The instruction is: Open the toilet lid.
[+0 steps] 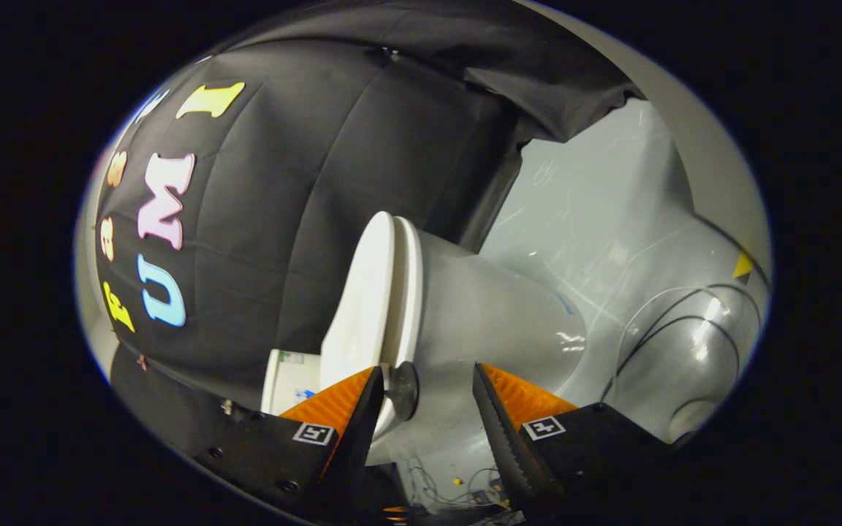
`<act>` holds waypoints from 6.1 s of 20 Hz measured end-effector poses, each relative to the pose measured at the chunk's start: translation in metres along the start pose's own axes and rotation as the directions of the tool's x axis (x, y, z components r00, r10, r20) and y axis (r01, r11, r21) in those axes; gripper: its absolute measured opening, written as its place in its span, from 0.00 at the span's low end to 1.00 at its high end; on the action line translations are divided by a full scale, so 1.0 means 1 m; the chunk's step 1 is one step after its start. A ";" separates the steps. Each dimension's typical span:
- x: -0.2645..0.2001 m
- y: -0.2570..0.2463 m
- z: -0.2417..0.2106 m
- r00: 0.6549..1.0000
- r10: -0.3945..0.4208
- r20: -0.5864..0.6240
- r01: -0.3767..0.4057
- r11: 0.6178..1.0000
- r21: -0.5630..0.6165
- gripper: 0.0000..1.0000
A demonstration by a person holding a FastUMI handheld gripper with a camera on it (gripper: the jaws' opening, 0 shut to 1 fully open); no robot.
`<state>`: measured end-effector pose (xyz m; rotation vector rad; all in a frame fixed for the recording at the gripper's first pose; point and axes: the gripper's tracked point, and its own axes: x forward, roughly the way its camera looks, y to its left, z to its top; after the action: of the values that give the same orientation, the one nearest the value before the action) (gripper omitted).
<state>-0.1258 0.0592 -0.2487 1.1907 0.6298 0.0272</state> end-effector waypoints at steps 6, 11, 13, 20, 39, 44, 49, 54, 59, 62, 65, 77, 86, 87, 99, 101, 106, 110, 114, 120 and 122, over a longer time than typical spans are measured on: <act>0.003 0.006 -0.001 0.999 0.047 -0.012 -0.045 0.992 0.120 0.34; 0.002 0.002 0.002 0.999 0.037 0.005 -0.037 0.986 0.163 0.11; 0.004 0.003 0.001 0.999 0.045 0.004 -0.045 0.987 0.152 0.10; 0.003 0.003 -0.001 0.998 0.064 -0.008 -0.063 0.988 0.142 0.05; -0.015 0.054 -0.002 0.999 -0.041 -0.006 0.041 0.999 -0.003 0.05; -0.030 0.100 -0.001 0.999 -0.030 0.035 0.033 0.994 -0.106 0.05; -0.038 0.142 -0.005 0.997 -0.047 0.066 0.061 0.971 -0.229 0.05; -0.047 0.196 -0.019 0.996 -0.039 0.081 0.064 0.938 -0.341 0.05; -0.052 0.253 -0.044 0.993 -0.040 0.111 0.094 0.841 -0.533 0.05; -0.056 0.279 -0.055 0.984 -0.053 0.169 0.147 0.780 -0.608 0.05; -0.054 0.299 -0.063 0.980 -0.045 0.193 0.158 0.763 -0.627 0.05; -0.051 0.355 -0.109 0.962 -0.068 0.266 0.243 0.659 -0.711 0.05; -0.046 0.401 -0.164 0.945 -0.077 0.316 0.301 0.573 -0.762 0.05; -0.044 0.407 -0.167 0.940 -0.071 0.334 0.315 0.560 -0.767 0.05; -0.019 0.449 -0.245 0.945 -0.031 0.327 0.309 0.419 -0.854 0.05; -0.014 0.455 -0.258 0.945 -0.027 0.325 0.307 0.404 -0.861 0.05; -0.003 0.463 -0.288 0.937 -0.021 0.348 0.333 0.350 -0.875 0.05; 0.006 0.468 -0.311 0.934 -0.017 0.356 0.341 0.327 -0.881 0.05; 0.015 0.471 -0.332 0.935 0.001 0.354 0.336 0.309 -0.890 0.07; 0.021 0.474 -0.343 0.924 0.001 0.381 0.365 0.287 -0.886 0.07; 0.022 0.473 -0.349 0.924 0.002 0.383 0.369 0.264 -0.891 0.07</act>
<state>-0.1289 0.5501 0.0750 -0.1363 0.3274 0.0106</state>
